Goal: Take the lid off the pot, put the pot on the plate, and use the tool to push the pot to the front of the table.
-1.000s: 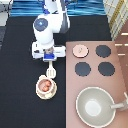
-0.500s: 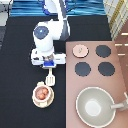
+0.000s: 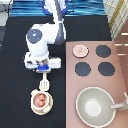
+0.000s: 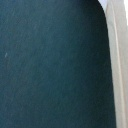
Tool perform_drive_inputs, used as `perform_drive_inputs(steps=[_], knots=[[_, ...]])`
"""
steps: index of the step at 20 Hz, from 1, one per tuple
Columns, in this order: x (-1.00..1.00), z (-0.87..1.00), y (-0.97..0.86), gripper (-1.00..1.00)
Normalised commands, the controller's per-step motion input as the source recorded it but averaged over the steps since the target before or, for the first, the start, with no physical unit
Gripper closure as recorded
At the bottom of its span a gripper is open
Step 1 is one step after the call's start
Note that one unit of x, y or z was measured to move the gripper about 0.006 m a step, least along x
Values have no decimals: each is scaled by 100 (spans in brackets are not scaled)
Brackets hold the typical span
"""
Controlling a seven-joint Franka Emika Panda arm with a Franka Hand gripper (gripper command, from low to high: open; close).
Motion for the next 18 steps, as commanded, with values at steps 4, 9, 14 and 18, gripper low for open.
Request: perform_drive_inputs(steps=[4, 9, 14, 18], knots=[[75, 6, -63, 100], [95, 2, -30, 100], [100, 25, 13, 100], [58, 32, 53, 100]])
